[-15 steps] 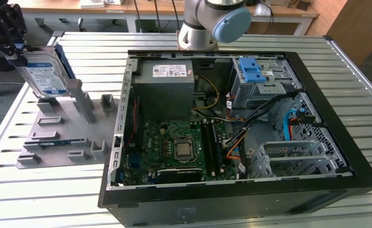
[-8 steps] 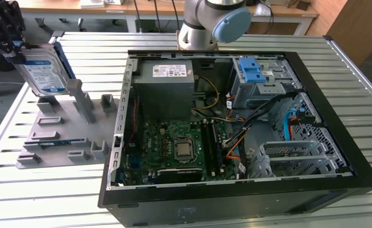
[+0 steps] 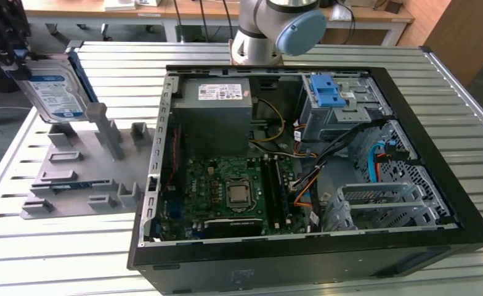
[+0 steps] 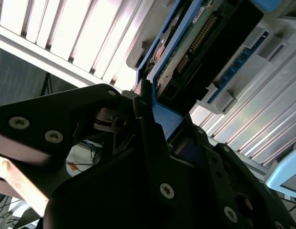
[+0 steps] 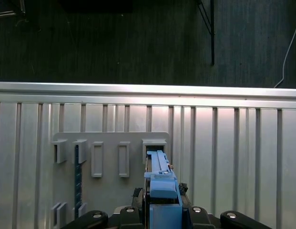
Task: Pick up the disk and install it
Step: 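Pick up the disk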
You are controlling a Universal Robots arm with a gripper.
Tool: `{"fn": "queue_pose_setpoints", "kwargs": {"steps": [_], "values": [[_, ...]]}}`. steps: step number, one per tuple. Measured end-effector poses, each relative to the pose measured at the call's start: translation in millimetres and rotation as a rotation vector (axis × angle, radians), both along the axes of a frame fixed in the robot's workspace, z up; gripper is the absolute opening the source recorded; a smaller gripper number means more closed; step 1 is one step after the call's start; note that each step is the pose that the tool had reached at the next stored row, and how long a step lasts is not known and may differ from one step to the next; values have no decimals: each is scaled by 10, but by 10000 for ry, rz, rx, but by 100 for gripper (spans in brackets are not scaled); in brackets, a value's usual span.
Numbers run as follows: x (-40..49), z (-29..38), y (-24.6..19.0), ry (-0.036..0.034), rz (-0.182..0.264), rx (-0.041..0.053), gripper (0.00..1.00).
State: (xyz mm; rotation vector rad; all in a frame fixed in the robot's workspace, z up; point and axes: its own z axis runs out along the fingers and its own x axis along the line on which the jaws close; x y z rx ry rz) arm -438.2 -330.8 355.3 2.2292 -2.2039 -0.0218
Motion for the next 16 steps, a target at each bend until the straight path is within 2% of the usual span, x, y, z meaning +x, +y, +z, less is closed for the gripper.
{"fn": "queue_pose_setpoints", "kwargs": {"steps": [16], "values": [[0, 99, 0, 0, 0, 0, 36]]}}
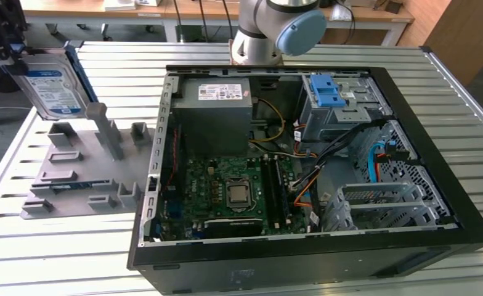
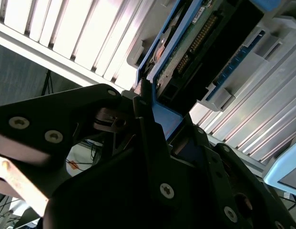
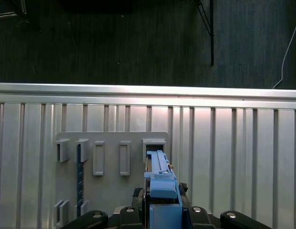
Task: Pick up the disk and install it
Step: 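Pick up the disk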
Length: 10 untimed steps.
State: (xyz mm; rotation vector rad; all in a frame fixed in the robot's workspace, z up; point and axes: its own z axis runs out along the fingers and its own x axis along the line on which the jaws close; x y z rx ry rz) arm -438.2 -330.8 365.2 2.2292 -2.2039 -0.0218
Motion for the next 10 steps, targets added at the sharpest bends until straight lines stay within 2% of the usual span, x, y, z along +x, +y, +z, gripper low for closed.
{"fn": "queue_pose_setpoints", "kwargs": {"steps": [10], "values": [[0, 64, 0, 0, -1, 0, 36]]}}
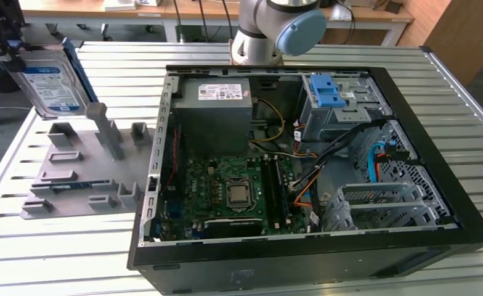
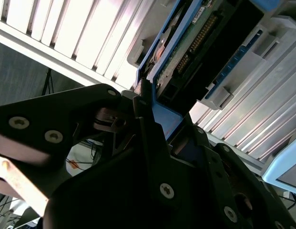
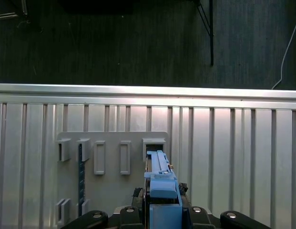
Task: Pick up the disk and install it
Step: 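Pick up the disk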
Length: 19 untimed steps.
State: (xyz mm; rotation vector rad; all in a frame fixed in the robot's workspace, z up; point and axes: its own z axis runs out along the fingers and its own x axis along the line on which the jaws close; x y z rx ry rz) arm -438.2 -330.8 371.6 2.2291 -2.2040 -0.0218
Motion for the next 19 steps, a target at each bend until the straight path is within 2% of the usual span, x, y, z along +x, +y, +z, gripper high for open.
{"fn": "queue_pose_setpoints", "kwargs": {"steps": [15, 19], "values": [[0, 42, 2, 2, 1, -12, 36], [0, 73, 2, 2, 1, -14, 36]]}}
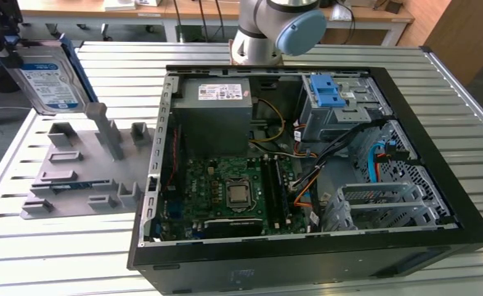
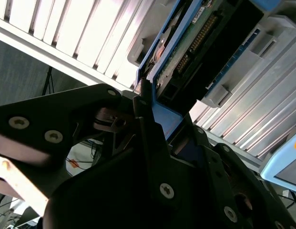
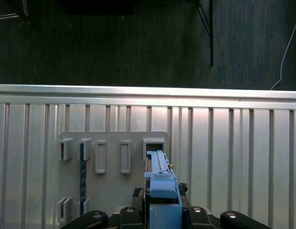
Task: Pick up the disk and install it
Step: 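Pick up the disk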
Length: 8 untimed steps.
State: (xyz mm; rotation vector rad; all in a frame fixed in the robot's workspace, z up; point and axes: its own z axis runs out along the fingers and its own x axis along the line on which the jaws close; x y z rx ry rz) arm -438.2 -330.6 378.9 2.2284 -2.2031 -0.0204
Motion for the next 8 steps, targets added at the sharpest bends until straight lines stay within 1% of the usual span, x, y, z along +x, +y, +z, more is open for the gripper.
{"fn": "queue_pose_setpoints", "kwargs": {"steps": [7, 8], "values": [[0, 84, 0, -2, 0, 1, 36], [0, 107, 0, -1, 0, 0, 36]]}}
